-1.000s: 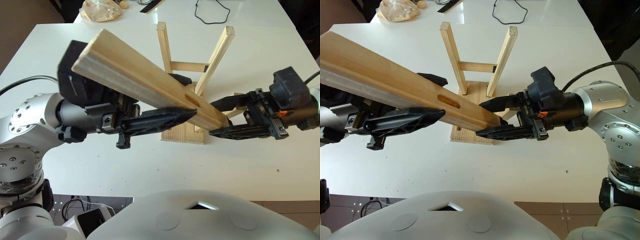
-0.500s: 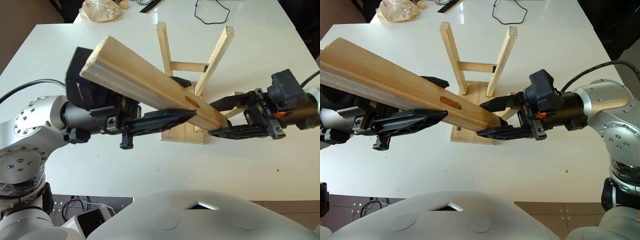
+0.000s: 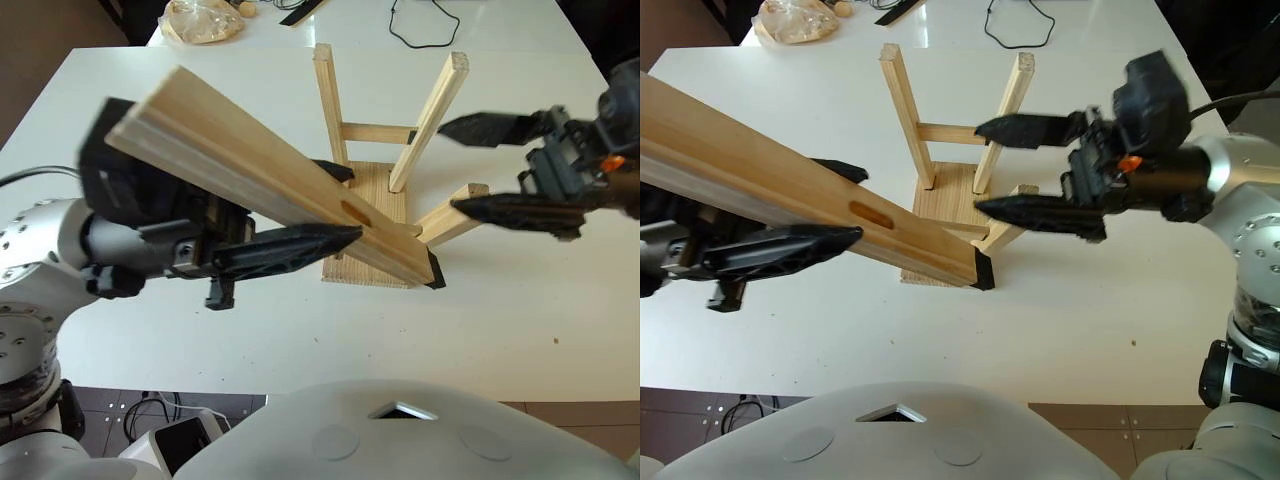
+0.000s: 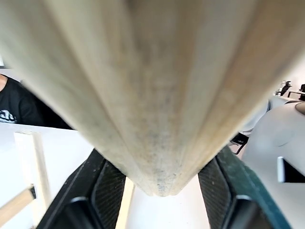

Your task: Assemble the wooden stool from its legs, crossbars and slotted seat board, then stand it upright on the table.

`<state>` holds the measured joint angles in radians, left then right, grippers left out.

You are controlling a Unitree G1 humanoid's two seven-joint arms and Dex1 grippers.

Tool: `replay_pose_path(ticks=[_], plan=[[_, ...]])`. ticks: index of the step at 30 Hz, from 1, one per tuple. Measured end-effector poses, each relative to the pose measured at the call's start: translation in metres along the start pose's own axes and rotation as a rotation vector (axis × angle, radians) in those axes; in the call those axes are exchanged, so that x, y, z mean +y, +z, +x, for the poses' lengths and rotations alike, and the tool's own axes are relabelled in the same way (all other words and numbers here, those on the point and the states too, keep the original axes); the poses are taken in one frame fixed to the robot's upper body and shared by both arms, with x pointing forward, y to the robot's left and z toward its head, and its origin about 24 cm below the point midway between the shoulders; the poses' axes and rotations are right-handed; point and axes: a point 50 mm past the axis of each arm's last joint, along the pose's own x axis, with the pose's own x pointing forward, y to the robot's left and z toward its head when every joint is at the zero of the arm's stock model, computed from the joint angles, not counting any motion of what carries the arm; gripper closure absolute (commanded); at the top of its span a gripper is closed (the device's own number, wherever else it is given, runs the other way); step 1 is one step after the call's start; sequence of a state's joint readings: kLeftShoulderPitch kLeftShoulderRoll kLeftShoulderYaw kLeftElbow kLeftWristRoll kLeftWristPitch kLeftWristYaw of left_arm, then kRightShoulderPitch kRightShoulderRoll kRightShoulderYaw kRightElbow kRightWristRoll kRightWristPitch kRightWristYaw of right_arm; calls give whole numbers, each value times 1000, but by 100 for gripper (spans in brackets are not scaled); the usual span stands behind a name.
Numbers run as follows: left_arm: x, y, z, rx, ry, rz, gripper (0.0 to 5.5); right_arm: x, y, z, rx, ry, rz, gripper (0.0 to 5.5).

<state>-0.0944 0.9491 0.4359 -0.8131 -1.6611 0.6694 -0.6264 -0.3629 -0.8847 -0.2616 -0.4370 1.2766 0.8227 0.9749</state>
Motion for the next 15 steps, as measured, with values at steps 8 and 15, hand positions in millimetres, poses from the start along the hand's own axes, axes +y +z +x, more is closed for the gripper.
replay_pose_path(ticks=[8,15], plan=[[7,34,-39,92,141,165,345,-13,-12,-38,6,-226,29,155],[31,44,-66,150,268,229,345,-17,-38,-55,92,-326,41,155]])
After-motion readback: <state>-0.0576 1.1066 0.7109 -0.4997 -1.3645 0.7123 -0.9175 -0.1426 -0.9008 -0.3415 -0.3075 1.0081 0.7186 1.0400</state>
